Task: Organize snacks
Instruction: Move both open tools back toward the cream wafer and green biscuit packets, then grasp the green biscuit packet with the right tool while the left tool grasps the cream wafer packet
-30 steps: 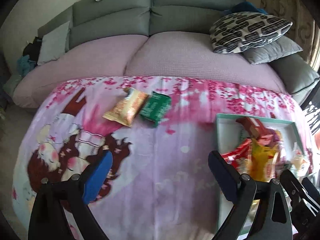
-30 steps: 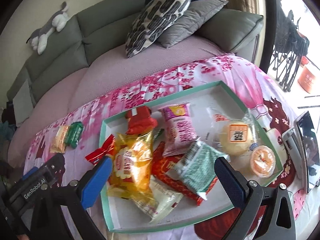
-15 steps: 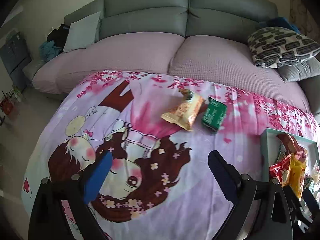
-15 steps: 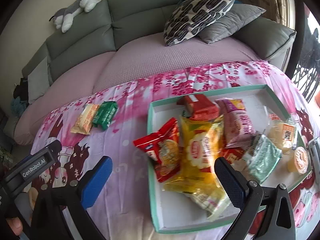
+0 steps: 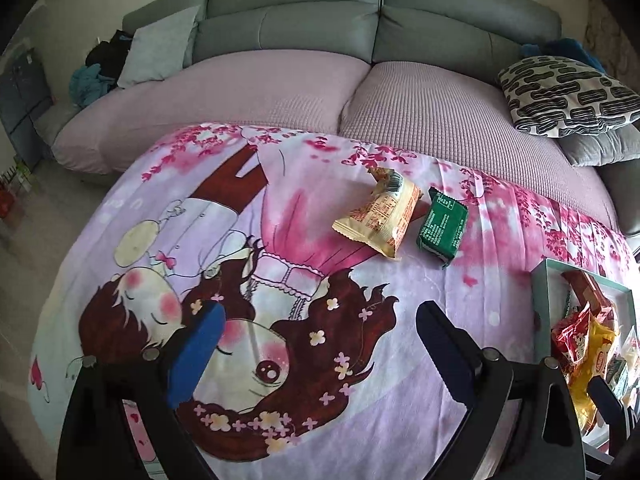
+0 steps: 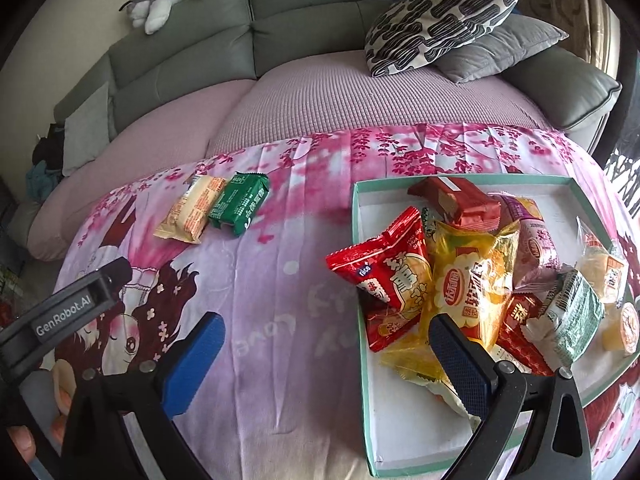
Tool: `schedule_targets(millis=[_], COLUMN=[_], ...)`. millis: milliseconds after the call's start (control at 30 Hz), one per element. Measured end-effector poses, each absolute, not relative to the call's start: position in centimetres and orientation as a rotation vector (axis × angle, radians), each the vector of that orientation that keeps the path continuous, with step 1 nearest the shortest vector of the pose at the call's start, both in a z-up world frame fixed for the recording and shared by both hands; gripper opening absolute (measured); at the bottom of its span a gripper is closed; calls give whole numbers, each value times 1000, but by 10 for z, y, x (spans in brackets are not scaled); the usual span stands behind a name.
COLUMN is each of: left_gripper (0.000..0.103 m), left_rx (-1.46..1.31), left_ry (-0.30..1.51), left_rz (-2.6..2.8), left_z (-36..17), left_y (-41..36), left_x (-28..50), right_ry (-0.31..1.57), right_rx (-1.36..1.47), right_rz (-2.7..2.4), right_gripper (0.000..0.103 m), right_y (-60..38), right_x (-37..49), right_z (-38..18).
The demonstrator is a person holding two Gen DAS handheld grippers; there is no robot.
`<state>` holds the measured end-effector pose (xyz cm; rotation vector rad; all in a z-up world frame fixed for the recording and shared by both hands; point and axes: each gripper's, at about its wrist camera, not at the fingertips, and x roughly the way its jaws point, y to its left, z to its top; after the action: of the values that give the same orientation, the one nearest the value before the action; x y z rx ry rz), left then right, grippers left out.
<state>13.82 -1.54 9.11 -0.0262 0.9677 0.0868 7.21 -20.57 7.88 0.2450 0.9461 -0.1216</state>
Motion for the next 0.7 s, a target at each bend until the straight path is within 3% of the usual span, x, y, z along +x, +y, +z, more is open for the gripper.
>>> schedule_targets(millis=[533, 700], left_gripper=[96, 96], left_rx=[-70, -114], left_ry=[973, 1017], left_rz=[-30, -157], left_z=[85, 73], left_y=[-14, -17], left_x=[198, 242], right_ry=[828, 820], right_rx=[189, 195], right_rz=[-158, -42], right_gripper=[102, 90], right_y=[-202, -183], right_x=[100, 135], right_z=[109, 109])
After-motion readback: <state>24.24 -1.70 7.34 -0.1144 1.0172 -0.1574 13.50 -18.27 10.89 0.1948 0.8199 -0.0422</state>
